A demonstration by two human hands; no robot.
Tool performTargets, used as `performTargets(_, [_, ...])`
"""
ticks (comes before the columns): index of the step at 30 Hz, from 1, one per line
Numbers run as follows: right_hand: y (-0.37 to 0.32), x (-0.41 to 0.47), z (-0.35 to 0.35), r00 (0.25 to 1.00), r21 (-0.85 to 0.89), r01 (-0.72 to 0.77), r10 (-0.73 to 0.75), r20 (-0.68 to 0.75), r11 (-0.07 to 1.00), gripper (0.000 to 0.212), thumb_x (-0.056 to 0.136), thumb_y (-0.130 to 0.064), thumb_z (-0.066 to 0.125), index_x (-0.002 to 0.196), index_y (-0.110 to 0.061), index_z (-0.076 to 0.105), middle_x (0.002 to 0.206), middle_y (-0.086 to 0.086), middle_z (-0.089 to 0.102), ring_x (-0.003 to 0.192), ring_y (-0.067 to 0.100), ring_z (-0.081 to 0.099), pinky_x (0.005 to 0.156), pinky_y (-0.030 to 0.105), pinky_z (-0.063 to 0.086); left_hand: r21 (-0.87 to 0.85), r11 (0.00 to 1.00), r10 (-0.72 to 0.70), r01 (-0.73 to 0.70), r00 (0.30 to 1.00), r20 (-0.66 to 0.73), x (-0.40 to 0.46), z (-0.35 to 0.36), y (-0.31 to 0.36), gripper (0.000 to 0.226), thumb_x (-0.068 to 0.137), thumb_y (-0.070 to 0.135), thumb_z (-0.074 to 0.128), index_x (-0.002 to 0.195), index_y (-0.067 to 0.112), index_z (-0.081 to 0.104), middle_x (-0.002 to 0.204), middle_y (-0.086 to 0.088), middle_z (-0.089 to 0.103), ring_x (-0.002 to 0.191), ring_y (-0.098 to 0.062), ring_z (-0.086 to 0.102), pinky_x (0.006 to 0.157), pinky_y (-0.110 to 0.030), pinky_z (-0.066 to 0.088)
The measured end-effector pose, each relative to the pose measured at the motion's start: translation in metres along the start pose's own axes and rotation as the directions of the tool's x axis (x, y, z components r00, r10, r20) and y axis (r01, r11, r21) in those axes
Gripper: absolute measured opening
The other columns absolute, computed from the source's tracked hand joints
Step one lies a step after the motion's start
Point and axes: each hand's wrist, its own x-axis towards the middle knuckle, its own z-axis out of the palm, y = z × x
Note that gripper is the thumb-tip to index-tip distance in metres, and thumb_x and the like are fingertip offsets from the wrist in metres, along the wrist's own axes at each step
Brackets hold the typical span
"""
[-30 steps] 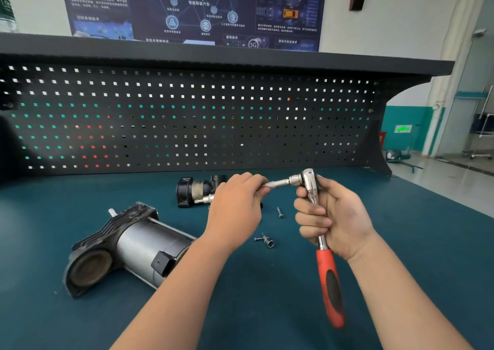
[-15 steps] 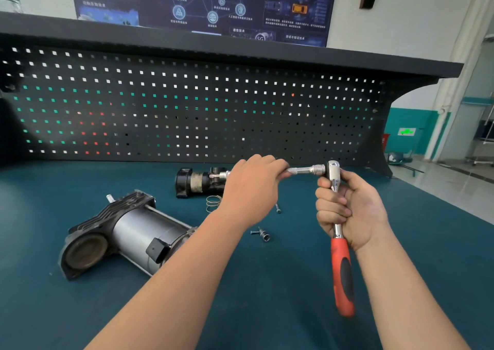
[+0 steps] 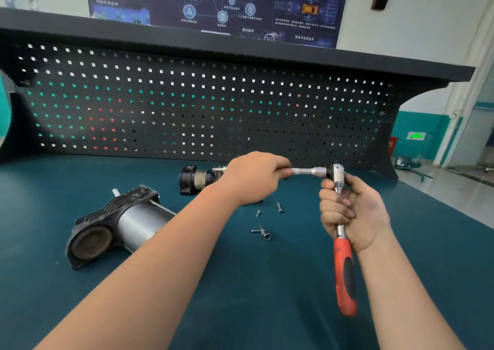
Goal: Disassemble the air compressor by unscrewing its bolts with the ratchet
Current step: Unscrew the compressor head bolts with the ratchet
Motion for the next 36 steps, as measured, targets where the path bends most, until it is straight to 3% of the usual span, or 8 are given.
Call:
performTargets(5, [-0.013,-0.003,-0.021,0.994,0.271,0.015,-0.043,0.096,0.962,0.026,0.082,-0.029,0.046,0.068,-0.008,0.052,0.052,-0.010,0.023,0.038,0.003,0.018,0.035,0.017,0.023,0.027,0.991,-0.130,0.129,0.991,0.026,-0.009,0.002,-0.026,0.023,0.099,0.039,0.036,0.099,0.033,0.059,0.071,0.015,0.050,0.074,-0.015,0.049,0.056,-0.026,0.032])
performTargets(9, [-0.006,0.009,-0.028,0.984,0.335,0.174,-0.153,-0.089,0.926,0.024,0.077,-0.023,0.046,0.062,-0.005,0.051,0.046,-0.007,0.028,0.037,0.001,0.016,0.032,0.016,0.023,-0.098,0.939,-0.318,0.329,0.941,0.116,-0.003,0.018,-0.024,0.023,0.097,0.027,0.044,0.102,0.014,0.063,0.072,0.001,0.057,0.059,-0.018,0.047,0.051,-0.027,0.034])
performTargets(14, [0.005,0.023,-0.046,0.953,0.385,0.225,-0.119,-0.278,0.895,0.023,0.084,-0.023,0.043,0.068,-0.006,0.047,0.044,-0.003,0.032,0.027,0.006,0.028,0.028,0.017,0.023,-0.468,0.609,-0.532,0.640,0.768,0.358,0.018,0.054,0.011,0.019,0.092,0.000,0.042,0.074,0.004,0.046,0.071,-0.009,0.055,0.063,-0.025,0.065,0.040,-0.021,0.044])
performTargets(17, [0.009,0.029,-0.058,0.928,0.388,0.234,-0.084,-0.364,0.891,0.034,0.094,-0.029,0.036,0.070,-0.007,0.044,0.043,-0.003,0.032,0.027,0.007,0.027,0.029,0.015,0.021,-0.303,0.719,-0.532,0.625,0.776,0.339,0.030,0.082,0.029,0.029,0.090,0.007,0.050,0.062,0.012,0.040,0.075,-0.003,0.052,0.102,-0.025,0.064,0.069,-0.023,0.050])
performTargets(20, [0.014,0.034,-0.066,0.902,0.351,0.234,-0.067,-0.428,0.907,0.036,0.095,-0.029,0.034,0.068,-0.007,0.042,0.042,-0.002,0.031,0.026,0.008,0.026,0.029,0.013,0.020,-0.109,0.832,-0.507,0.544,0.825,0.249,0.032,0.108,0.041,0.017,0.086,0.006,0.052,0.070,0.007,0.050,0.103,-0.009,0.065,0.106,-0.024,0.061,0.079,-0.026,0.048])
performTargets(23, [0.017,0.039,-0.072,0.883,0.341,0.226,-0.044,-0.467,0.913,0.034,0.095,-0.027,0.033,0.068,-0.009,0.041,0.041,-0.002,0.031,0.025,0.009,0.027,0.028,0.013,0.021,-0.024,0.868,-0.476,0.496,0.845,0.245,0.031,0.125,0.040,0.010,0.083,-0.001,0.052,0.087,0.004,0.059,0.111,-0.012,0.063,0.105,-0.026,0.061,0.075,-0.028,0.048])
performTargets(30, [0.023,0.047,-0.080,0.864,0.316,0.151,0.030,-0.502,0.937,0.032,0.094,-0.023,0.032,0.066,-0.010,0.040,0.040,-0.002,0.029,0.025,0.009,0.026,0.030,0.011,0.020,0.103,0.885,-0.464,0.454,0.849,0.253,0.029,0.131,0.024,0.027,0.079,-0.010,0.050,0.061,0.009,0.043,0.074,-0.003,0.054,0.074,-0.020,0.058,0.051,-0.024,0.042])
performTargets(36, [0.035,0.048,-0.079,0.849,0.249,0.028,0.108,-0.516,0.968,0.035,0.096,-0.023,0.033,0.063,-0.011,0.038,0.041,-0.003,0.027,0.025,0.009,0.024,0.030,0.010,0.019,0.321,0.848,-0.506,0.421,0.822,0.259,0.024,0.116,0.013,0.032,0.085,0.011,0.055,0.117,0.008,0.058,0.120,-0.008,0.055,0.113,-0.029,0.052,0.069,-0.033,0.043])
